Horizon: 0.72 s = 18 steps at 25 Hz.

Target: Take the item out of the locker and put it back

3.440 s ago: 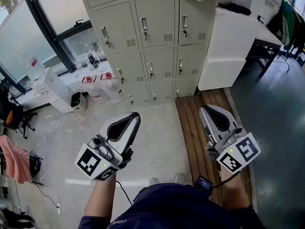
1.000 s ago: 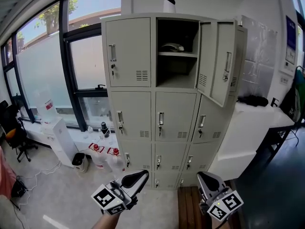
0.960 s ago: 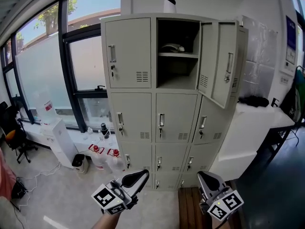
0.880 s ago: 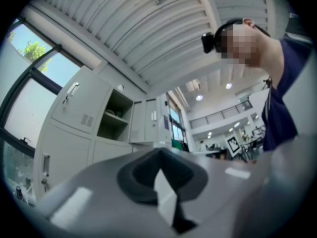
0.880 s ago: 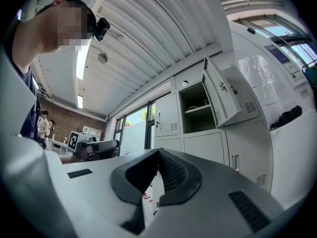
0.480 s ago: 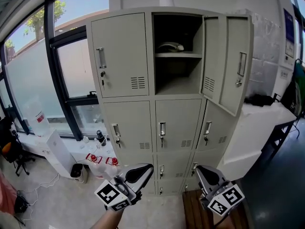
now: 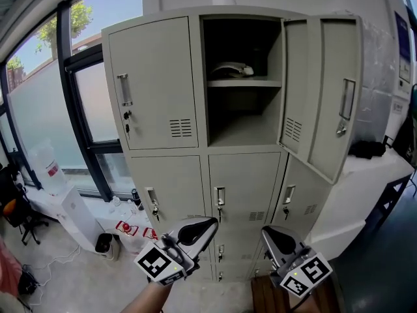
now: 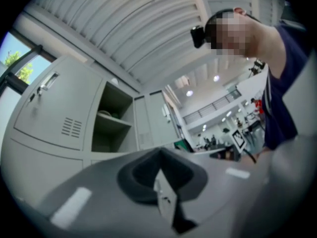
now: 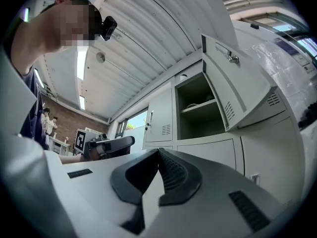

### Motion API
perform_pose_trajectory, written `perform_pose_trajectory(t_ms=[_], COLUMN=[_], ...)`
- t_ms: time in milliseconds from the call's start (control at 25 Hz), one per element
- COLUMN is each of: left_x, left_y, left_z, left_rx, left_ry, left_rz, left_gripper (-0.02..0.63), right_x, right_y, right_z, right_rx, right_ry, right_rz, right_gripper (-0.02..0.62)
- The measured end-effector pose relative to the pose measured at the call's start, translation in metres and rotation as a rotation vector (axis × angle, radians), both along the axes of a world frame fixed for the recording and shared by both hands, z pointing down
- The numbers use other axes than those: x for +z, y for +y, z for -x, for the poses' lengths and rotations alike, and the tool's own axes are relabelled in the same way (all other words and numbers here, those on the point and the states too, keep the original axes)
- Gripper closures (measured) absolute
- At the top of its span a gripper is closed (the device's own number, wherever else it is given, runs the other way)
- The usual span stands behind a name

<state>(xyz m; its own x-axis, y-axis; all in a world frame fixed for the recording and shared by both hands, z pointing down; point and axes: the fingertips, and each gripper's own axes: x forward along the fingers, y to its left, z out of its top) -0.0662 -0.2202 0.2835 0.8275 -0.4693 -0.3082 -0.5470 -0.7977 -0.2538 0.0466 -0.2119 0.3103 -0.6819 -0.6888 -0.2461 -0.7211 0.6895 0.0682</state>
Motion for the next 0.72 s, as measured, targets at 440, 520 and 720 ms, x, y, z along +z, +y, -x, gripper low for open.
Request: perform_pose_trajectory(t_ms=[440,520,720], left_x=[-0.077,-0.09,-0.128], left_y=[-0.114,-0.13,-0.163], left_z=[-0.043,-0.05,-0.065], left_rx=[-0.191,-0.238,-0.347], left_ry=[-0.098,-0.134,-0.257], left_rz=[-0.164,-0.189,-0.248], left_gripper=[0.601,0.601,0.6], right_x=[-0.021,-0.02,-0.02], right_y=[-0.085,-0.096,-0.115], right_z=[-0.017,-0.02,-0.029], right_rx=[-0.172,-0.2,-0.24], right_ry=[0.006,0.01,-0.001], right_rz=[-0.04,-0.037,-0.036], right_gripper=[0.591,0.591,0.591])
